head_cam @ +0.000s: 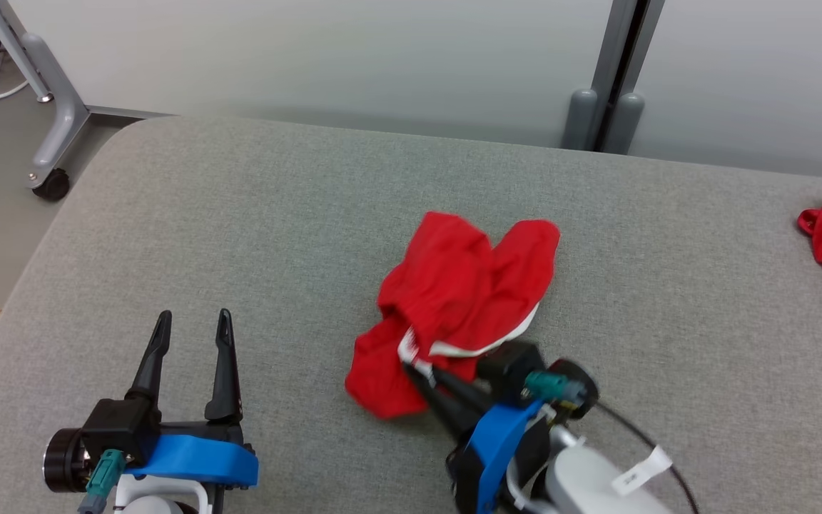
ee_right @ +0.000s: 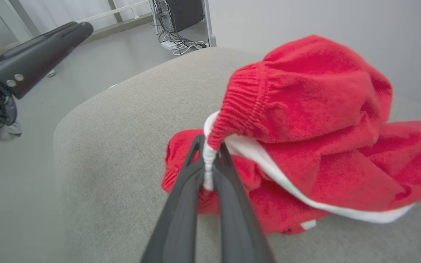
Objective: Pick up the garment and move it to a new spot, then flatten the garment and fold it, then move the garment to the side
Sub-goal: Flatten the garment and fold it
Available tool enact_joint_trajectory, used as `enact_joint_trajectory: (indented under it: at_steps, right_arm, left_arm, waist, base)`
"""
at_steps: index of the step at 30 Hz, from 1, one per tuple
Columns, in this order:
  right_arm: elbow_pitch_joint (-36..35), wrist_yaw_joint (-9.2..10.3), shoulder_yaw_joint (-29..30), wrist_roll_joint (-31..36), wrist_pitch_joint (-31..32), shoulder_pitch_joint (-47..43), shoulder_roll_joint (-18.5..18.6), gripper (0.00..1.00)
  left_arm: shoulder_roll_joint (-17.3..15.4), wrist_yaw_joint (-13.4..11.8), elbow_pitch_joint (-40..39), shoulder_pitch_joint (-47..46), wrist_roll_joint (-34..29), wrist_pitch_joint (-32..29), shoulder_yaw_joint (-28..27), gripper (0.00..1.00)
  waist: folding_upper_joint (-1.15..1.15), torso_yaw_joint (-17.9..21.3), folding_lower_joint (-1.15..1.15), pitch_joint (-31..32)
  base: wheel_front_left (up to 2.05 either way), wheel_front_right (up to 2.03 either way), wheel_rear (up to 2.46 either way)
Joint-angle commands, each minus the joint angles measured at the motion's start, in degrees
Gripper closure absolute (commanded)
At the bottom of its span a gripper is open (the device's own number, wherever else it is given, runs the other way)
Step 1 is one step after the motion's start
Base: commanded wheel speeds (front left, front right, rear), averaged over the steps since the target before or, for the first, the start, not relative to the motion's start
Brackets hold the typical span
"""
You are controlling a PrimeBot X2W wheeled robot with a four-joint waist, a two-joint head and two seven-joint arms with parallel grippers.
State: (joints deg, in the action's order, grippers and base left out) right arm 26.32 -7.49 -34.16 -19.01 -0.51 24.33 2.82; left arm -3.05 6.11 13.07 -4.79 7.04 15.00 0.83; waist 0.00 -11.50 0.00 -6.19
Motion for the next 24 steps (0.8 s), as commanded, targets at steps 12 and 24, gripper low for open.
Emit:
enact_joint_trajectory:
  at_steps: [12,24]
  right_arm:
    - [-6.12,-0.01,-14.15,-5.12,1.82,-4.74,0.17,0.0]
    - [-12.76,-0.01,-0.59,1.94,1.72,-9.29,0.69,0.0]
  left_arm:
    - [0.13,0.1,0.12,-0.29,0.66,0.24,-0.49,0.0]
    - [0.08,-0.31,-0.72,1.16,-0.08,0.24,-2.14,0.0]
  waist:
    - [0.0,0.77,0.0,-0.63]
    - [0.0,3.57,0.0,1.27]
  base:
    - [0.0,0.0,0.0]
    - [0.0,0.0,0.0]
